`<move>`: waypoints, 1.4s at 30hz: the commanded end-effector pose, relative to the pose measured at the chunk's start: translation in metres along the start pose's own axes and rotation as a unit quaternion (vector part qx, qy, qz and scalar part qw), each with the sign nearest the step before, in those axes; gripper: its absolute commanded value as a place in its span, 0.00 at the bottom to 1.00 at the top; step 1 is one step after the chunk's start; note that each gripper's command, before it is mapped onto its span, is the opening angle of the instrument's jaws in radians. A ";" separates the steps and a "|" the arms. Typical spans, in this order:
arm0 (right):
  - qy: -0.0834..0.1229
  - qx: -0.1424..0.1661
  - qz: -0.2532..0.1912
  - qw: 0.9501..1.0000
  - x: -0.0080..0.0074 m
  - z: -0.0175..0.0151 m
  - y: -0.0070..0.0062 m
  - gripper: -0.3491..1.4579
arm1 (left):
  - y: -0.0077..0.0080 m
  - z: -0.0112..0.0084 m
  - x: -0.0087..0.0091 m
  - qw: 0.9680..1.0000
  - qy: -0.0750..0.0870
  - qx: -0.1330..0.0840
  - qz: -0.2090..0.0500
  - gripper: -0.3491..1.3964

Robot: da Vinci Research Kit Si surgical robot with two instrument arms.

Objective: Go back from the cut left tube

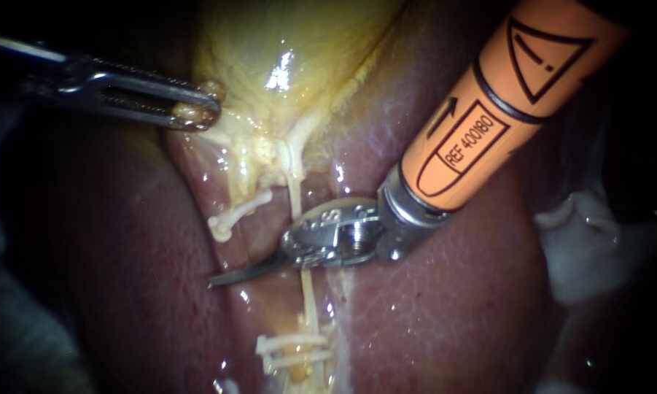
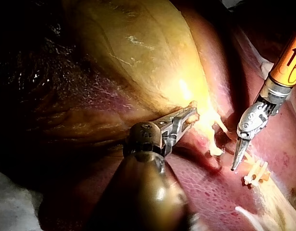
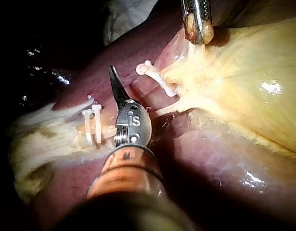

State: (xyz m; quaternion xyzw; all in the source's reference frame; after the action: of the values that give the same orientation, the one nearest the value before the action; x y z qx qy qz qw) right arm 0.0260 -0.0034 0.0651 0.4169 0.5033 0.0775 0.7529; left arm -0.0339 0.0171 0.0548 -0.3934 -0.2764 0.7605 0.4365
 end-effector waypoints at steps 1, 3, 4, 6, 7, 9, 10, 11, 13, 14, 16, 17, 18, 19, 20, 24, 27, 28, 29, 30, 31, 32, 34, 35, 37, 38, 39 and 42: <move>0.008 0.001 -0.002 1.000 0.0001 0.0001 0.0001 0.00 | 0.0000 0.0000 0.0000 1.000 0.000 0.000 0.000 0.00; 0.014 0.001 -0.003 1.000 0.0003 0.0004 0.0002 0.37 | 0.0000 0.0000 0.0000 1.000 0.000 0.000 0.000 0.00; 0.016 0.001 -0.003 1.000 0.0004 0.0005 0.0003 0.53 | 0.0000 0.0000 0.0000 1.000 0.000 0.000 0.000 0.00; 0.016 0.001 -0.003 1.000 0.0006 0.0009 0.0005 0.75 | -0.0001 0.0000 0.0000 1.000 0.000 0.000 0.000 0.00; 0.016 0.002 -0.003 1.000 0.0007 0.0010 0.0005 0.79 | -0.0001 0.0000 0.0000 1.000 0.000 0.000 0.000 0.00; 0.016 0.000 0.000 1.000 0.0007 0.0011 0.0005 0.84 | -0.0001 0.0000 0.0000 1.000 0.000 0.000 0.000 0.00; 0.017 -0.002 0.000 1.000 0.0007 0.0011 0.0004 0.86 | -0.0001 0.0000 0.0000 1.000 0.000 0.000 0.000 0.00; 0.018 -0.008 0.000 1.000 0.0008 0.0012 0.0003 0.88 | -0.0001 0.0000 0.0000 1.000 0.000 0.000 0.000 0.00; 0.019 -0.011 -0.001 1.000 0.0008 0.0012 0.0001 0.91 | -0.0001 0.0000 0.0000 1.000 0.000 0.000 0.000 0.00; 0.019 -0.011 -0.001 1.000 0.0008 0.0011 -0.0001 0.91 | -0.0001 0.0000 0.0000 1.000 0.000 0.000 0.000 0.00; 0.019 -0.011 -0.001 1.000 0.0007 0.0006 -0.0007 0.91 | -0.0001 -0.0001 -0.0001 1.000 0.000 -0.001 0.000 0.00; 0.020 -0.017 -0.001 1.000 0.0006 0.0003 -0.0011 0.91 | -0.0001 -0.0002 -0.0001 1.000 -0.001 -0.001 0.000 0.00; 0.024 -0.033 -0.001 0.999 0.0005 -0.0002 -0.0016 0.93 | -0.0002 -0.0002 -0.0001 1.000 -0.001 -0.001 0.000 0.00; 0.029 -0.055 -0.001 0.998 0.0003 -0.0006 -0.0022 0.96 | -0.0002 -0.0002 -0.0001 1.000 -0.001 -0.001 0.000 0.00; 0.035 -0.077 0.001 0.996 0.0002 -0.0011 -0.0027 0.98 | -0.0002 -0.0002 -0.0001 1.000 -0.001 -0.001 0.000 0.00; 0.048 -0.158 -0.005 0.986 -0.0002 -0.0039 -0.0050 0.99 | -0.0002 -0.0002 -0.0001 1.000 -0.001 -0.001 0.001 0.00; 0.045 -0.194 -0.026 0.980 -0.0003 -0.0068 -0.0065 0.99 | -0.0002 -0.0003 -0.0001 1.000 -0.001 -0.001 0.001 0.00; 0.044 -0.204 -0.034 0.977 -0.0004 -0.0077 -0.0069 0.98 | -0.0002 -0.0003 -0.0001 1.000 -0.001 -0.001 0.001 0.00; 0.043 -0.214 -0.042 0.975 -0.0005 -0.0086 -0.0072 0.98 | -0.0002 -0.0003 -0.0001 1.000 -0.001 -0.001 0.001 0.00; 0.041 -0.229 -0.047 0.972 -0.0005 -0.0099 -0.0077 0.98 | -0.0003 -0.0002 -0.0001 1.000 -0.001 -0.001 0.001 0.00; 0.038 -0.239 -0.052 0.969 -0.0006 -0.0108 -0.0081 0.98 | -0.0003 -0.0002 -0.0001 1.000 -0.001 -0.001 0.001 0.00; 0.034 -0.248 -0.057 0.966 -0.0006 -0.0116 -0.0084 0.98 | -0.0003 -0.0002 -0.0001 1.000 -0.001 -0.001 0.001 0.00; 0.020 -0.266 -0.069 0.961 -0.0006 -0.0135 -0.0089 0.98 | -0.0003 -0.0002 -0.0001 1.000 -0.001 -0.001 0.001 0.00; 0.011 -0.272 -0.074 0.959 -0.0005 -0.0142 -0.0091 0.98 | -0.0003 -0.0002 -0.0001 1.000 -0.001 -0.001 0.001 0.00; -0.016 -0.285 -0.077 0.955 -0.0004 -0.0157 -0.0095 0.98 | -0.0003 -0.0002 -0.0001 1.000 -0.001 -0.001 0.001 0.00; -0.032 -0.290 -0.082 0.953 -0.0004 -0.0162 -0.0096 0.98 | -0.0003 -0.0002 -0.0001 1.000 -0.001 -0.001 0.001 0.00; -0.046 -0.295 -0.084 0.951 -0.0004 -0.0167 -0.0097 0.98 | -0.0003 -0.0002 -0.0001 1.000 -0.001 -0.001 0.001 0.00; -0.091 -0.312 -0.084 0.942 -0.0003 -0.0178 -0.0099 0.98 | -0.0003 -0.0002 -0.0001 1.000 -0.001 -0.001 0.001 0.00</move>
State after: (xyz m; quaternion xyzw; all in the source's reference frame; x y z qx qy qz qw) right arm 0.0080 0.0001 0.0555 0.1177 0.4056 0.1266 0.8976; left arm -0.0335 0.0172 0.0549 -0.3935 -0.2772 0.7608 0.4354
